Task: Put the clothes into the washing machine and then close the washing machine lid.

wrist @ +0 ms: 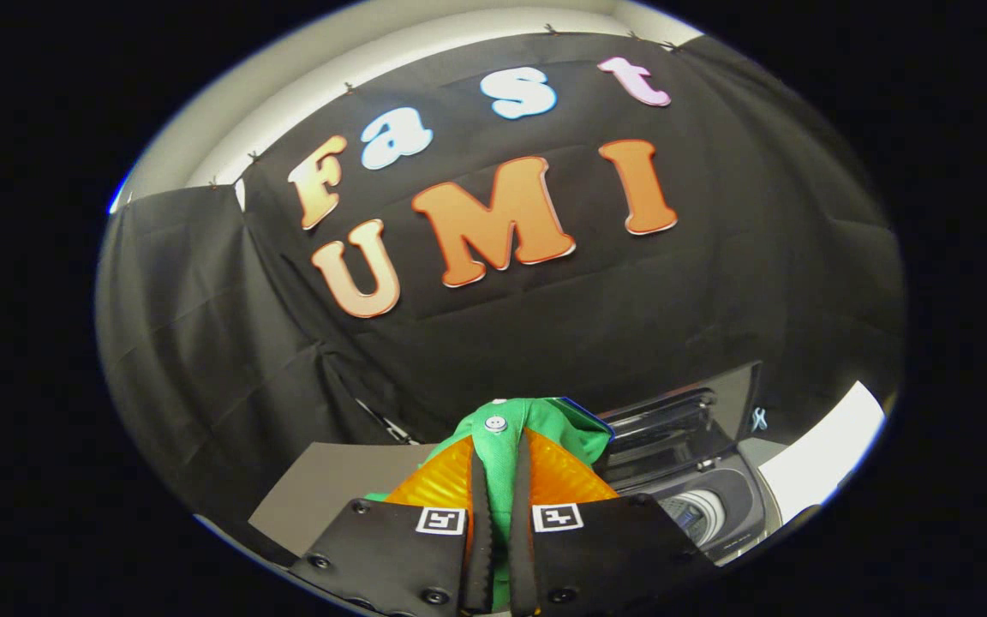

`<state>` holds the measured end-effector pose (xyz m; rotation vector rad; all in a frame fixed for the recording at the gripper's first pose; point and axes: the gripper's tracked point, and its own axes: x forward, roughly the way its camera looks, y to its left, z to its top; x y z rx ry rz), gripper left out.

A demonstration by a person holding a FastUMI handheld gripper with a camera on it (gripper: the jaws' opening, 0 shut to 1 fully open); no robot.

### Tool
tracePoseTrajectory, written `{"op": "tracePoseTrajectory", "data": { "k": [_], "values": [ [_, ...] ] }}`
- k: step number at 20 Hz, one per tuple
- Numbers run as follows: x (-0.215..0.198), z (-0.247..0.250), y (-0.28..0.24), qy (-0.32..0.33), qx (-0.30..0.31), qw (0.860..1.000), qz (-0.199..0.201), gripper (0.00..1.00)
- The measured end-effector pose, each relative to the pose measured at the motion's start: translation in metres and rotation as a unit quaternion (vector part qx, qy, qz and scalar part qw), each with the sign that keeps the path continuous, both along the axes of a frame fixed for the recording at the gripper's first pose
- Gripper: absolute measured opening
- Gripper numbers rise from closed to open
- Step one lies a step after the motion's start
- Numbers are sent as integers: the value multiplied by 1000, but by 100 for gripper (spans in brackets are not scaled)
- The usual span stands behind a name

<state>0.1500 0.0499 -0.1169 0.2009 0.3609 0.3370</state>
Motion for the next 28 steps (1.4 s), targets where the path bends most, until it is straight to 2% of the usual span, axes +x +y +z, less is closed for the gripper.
{"op": "tracePoseTrajectory", "data": {
  "k": [5,10,15,20,28],
  "values": [
    [18,-29,-67,30,-12,999,-39,15],
    [35,-60,-112,48,-34,997,-52,15],
    [49,-96,-135,69,-53,995,-44,15],
    [56,-153,-150,103,-88,990,-27,15],
    [67,-239,-156,165,-108,980,-16,15]
  ]
}}
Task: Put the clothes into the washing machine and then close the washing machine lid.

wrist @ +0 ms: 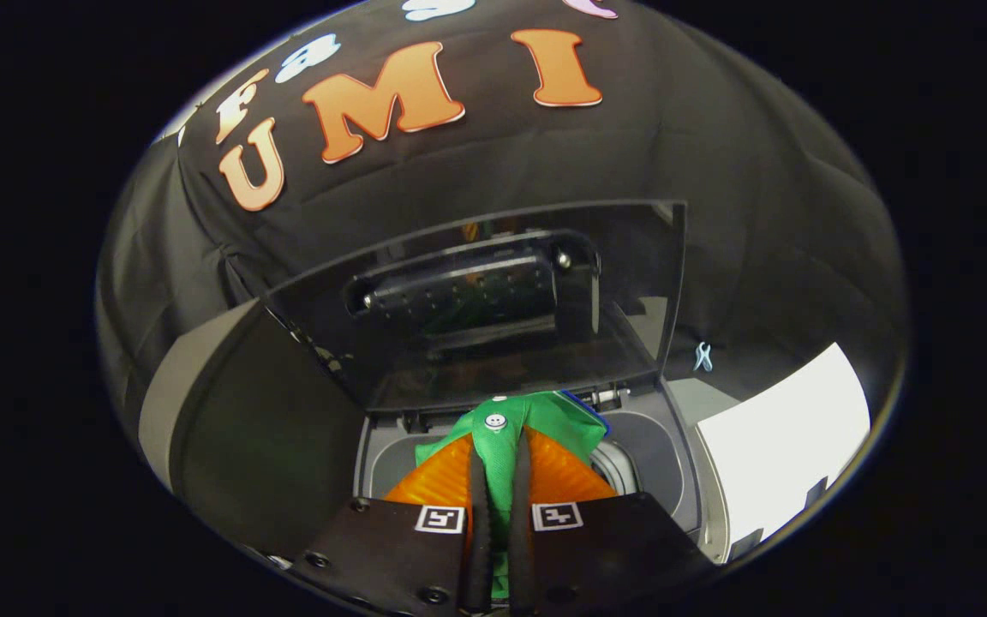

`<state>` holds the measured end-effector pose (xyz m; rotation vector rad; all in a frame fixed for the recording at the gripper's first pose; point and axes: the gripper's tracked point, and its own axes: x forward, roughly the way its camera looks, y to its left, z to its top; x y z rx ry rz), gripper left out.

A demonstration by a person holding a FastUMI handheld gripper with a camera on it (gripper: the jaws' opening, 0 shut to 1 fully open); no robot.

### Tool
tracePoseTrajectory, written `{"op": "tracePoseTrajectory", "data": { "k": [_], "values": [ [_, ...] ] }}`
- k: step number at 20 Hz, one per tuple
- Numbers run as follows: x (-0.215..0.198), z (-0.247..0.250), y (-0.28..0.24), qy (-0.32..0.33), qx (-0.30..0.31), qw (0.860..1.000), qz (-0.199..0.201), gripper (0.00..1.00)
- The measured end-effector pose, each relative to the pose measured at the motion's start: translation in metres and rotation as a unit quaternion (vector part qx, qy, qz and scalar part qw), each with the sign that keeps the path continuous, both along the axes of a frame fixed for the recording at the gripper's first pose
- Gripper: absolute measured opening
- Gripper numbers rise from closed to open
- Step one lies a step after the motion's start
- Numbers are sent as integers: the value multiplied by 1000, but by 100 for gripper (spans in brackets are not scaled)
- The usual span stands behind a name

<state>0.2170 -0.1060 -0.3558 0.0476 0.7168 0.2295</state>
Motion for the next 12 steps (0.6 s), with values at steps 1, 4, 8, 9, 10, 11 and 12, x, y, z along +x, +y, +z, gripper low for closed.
{"op": "tracePoseTrajectory", "data": {
  "k": [1,4,8,9,10,11,12],
  "values": [
    [-1,-13,-2,9,-7,1000,1,15],
    [-4,-54,-9,42,-38,998,-4,15],
    [-12,-103,-5,92,-48,995,-8,15],
    [-12,-116,-6,101,-55,993,-9,16],
    [-12,-129,-8,111,-62,992,-9,15],
    [-11,-141,-10,120,-66,990,-11,15],
    [-14,-152,-12,132,-72,989,-15,15]
  ]
}}
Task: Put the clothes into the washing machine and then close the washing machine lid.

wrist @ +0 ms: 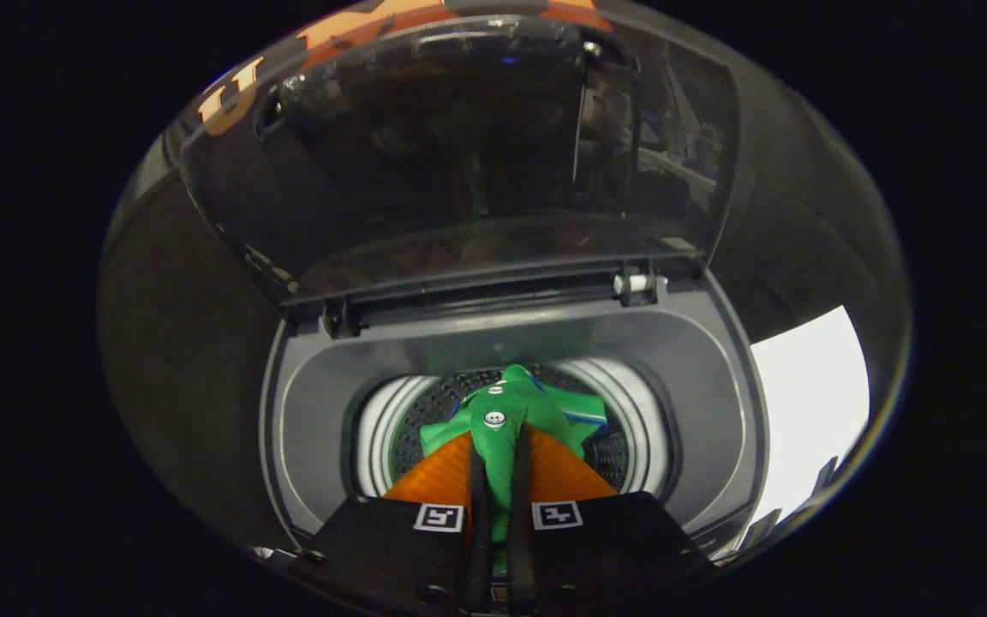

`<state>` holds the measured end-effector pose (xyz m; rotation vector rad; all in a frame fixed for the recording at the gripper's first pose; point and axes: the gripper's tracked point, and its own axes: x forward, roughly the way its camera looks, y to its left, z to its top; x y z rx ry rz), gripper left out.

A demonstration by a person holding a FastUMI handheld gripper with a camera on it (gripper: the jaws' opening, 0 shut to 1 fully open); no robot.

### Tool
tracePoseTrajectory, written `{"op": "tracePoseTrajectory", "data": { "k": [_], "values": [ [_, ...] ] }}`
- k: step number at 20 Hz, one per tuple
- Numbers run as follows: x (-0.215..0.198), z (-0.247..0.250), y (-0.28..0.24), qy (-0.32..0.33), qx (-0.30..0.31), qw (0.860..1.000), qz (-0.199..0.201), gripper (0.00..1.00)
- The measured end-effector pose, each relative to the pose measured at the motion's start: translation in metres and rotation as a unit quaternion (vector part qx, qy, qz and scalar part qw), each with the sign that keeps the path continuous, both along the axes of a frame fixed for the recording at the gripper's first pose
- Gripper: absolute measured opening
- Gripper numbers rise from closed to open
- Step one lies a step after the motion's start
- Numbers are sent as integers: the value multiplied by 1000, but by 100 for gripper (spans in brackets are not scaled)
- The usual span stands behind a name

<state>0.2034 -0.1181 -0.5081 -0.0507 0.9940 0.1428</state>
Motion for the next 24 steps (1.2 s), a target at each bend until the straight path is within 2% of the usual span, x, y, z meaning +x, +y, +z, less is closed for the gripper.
{"op": "tracePoseTrajectory", "data": {
  "k": [5,11,17,24],
  "values": [
    [-8,-37,0,64,1,998,-22,17],
    [-15,-39,-2,71,-13,997,-15,33],
    [-7,-11,-6,37,-33,999,6,100],
    [1,45,-1,-12,-33,999,19,100]
  ]
}}
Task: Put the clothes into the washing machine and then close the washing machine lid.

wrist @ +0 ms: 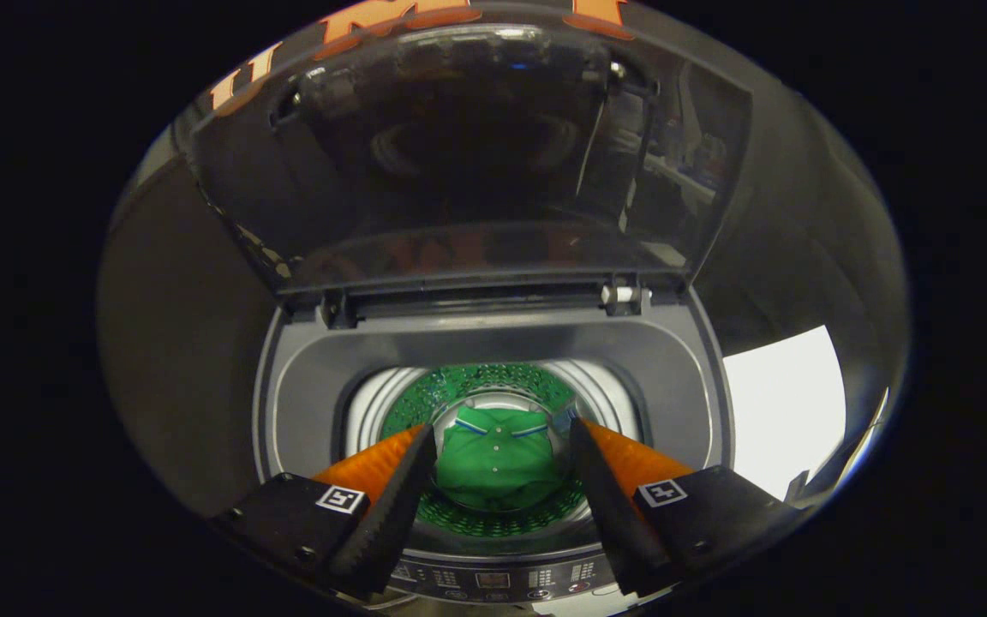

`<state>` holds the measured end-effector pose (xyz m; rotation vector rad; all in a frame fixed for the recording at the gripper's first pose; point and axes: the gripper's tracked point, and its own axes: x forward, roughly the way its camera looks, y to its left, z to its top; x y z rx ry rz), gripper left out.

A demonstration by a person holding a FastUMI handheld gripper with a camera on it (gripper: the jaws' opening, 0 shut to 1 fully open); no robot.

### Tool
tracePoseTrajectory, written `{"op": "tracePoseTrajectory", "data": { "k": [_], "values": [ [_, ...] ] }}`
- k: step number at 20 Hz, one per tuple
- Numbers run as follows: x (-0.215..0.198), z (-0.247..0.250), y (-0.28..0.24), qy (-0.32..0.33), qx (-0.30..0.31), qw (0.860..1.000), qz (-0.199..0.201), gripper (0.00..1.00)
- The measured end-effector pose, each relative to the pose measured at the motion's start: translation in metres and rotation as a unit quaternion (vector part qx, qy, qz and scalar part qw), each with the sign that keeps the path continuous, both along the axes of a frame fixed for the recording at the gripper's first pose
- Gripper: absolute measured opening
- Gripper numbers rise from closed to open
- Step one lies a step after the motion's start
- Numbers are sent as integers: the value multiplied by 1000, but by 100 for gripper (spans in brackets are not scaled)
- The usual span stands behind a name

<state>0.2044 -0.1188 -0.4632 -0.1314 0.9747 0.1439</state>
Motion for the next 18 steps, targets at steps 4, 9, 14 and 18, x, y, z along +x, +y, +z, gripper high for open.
{"op": "tracePoseTrajectory", "data": {
  "k": [4,9,14,18],
  "values": [
    [-2,40,7,-23,3,1000,15,100],
    [5,96,13,-59,17,998,17,100],
    [21,158,15,-104,40,994,15,100],
    [42,218,23,-151,68,986,13,100]
  ]
}}
